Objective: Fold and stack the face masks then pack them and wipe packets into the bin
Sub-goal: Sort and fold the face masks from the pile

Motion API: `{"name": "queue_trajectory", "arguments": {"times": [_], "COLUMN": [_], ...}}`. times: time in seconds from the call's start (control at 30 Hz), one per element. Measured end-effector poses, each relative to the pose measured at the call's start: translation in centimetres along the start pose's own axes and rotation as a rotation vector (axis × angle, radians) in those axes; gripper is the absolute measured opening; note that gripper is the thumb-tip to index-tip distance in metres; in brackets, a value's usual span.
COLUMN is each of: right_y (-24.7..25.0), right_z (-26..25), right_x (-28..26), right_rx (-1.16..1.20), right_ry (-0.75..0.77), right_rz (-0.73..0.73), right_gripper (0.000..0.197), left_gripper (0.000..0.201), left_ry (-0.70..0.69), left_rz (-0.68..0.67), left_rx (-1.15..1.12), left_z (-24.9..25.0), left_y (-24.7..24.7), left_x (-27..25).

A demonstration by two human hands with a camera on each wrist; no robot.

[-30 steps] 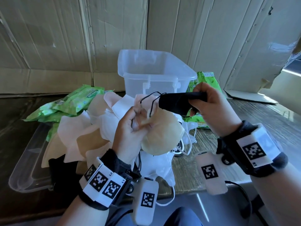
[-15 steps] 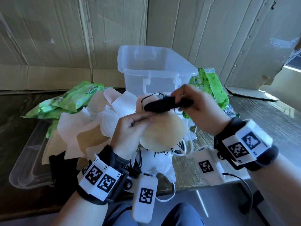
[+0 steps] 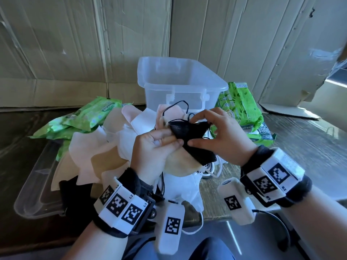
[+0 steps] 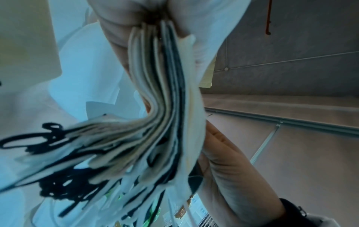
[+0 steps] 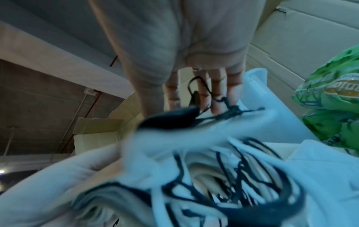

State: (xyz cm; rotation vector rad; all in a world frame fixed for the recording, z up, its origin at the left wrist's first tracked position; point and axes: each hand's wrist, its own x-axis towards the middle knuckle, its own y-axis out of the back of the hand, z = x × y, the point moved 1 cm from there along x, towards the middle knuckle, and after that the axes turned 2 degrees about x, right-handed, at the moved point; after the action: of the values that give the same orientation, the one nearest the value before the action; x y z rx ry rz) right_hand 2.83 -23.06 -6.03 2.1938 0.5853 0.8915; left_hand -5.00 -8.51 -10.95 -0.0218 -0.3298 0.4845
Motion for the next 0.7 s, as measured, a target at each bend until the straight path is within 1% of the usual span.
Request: {"name": "queue_trajectory", "arguments": {"times": [0.1,0.2,0.23,0.3,0.33,0.37,0.43,0.47,0.53,0.57,0.6,0.7], "right_y": [0.3,0.3,0.3,0.5,0.8,1.2,1.9,2.2,2.1,2.0,1.7,0.8], "right_z": [-0.3,-0.9,-1.1,-1.2,-1.1,-1.1,-0.8,-0.7,-0.6,-0.6,-0.6,-0.3], "right_x": [-0.2,-0.2,-0.1,0.0,0.1,0.3,0.4,0.4,0.2,0.1,-0.1,-0.7], "right_rx": [-0.054,-0.195,-0.2,-0.157,-0.112,-0.056,0.049,0.096,0.198,0.228,0.228,0.083], "right_ry": [-0.02,-0.004,0.006,0.026,0.048,0.078,0.125,0.135,0.142,0.144,0.147,0.159], "right_rz": [0.029,0.001,-0.007,-0.011,0.018,0.077,0.229,0.288,0.327,0.3,0.241,-0.001], "right_gripper": [0.036,0.023,0.023,0.031,0.035,0.036,0.028,0.026,0.029,0.031,0.03,0.016], "left_gripper": [0.028,0.027,0.025,0.022,0.016,0.007,0.038,0.046,0.045,0.042,0.042,0.045], "left_ry": [-0.042,-0.068,-0.062,-0.046,-0.031,-0.004,0.085,0.15,0.248,0.268,0.282,0.283], "left_rz": [-0.003,-0.016,-0.028,-0.024,-0.011,0.006,0.032,0.022,-0.025,-0.04,-0.043,-0.048], "left_rx": [0.022,0.062,0.058,0.049,0.043,0.044,0.023,-0.025,-0.102,-0.12,-0.147,-0.147], "left_z": [-0.1,0.1,0.1,0.1,0.0,0.1,-0.1,-0.1,-0.1,0.1,0.3,0.3], "left_y": [0.3,0.2,0.1,0.0,0.0,0.1,0.5,0.6,0.6,0.5,0.4,0.2], "left_x": [0.0,0.0,0.0,-0.1,-0.1,0.0,0.1,0.2,0.3,0.3,0.3,0.4]}}
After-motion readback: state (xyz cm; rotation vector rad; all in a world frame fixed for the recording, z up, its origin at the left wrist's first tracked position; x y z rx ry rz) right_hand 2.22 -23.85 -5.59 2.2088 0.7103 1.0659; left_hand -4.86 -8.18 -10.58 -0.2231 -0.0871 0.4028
